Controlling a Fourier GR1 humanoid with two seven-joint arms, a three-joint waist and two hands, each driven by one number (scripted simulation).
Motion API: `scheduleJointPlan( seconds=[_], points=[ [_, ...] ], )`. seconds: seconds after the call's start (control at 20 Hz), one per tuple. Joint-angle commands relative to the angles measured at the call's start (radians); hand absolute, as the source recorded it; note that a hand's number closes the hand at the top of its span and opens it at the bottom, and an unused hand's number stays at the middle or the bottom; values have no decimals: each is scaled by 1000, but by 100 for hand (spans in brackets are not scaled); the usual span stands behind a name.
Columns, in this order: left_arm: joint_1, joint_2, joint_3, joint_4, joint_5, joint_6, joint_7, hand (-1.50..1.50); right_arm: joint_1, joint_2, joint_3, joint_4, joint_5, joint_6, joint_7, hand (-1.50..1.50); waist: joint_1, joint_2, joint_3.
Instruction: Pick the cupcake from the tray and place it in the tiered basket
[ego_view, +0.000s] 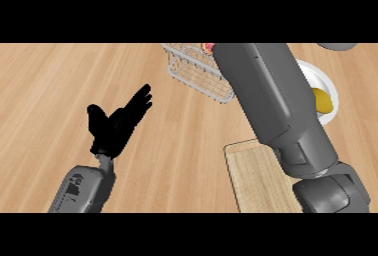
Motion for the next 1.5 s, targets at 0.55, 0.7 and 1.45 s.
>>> scheduleJointPlan(
  seconds=[0.55, 0.7, 1.45],
  points=[
    [122, 19, 40, -32, -7, 37, -20, 0, -136, 3, -87, 189, 223, -375, 258, -150, -117, -50, 0],
    [88, 37, 76, 1, 21, 20, 2, 0, -73, 3, -1, 102, 211, -309, 339, -150, -148, -61, 1],
    [168, 69, 128, -17, 19, 47, -20, 0, 324, 4, 324, -555, 6, 36, 390, -150, -249, -102, 4]
  ],
)
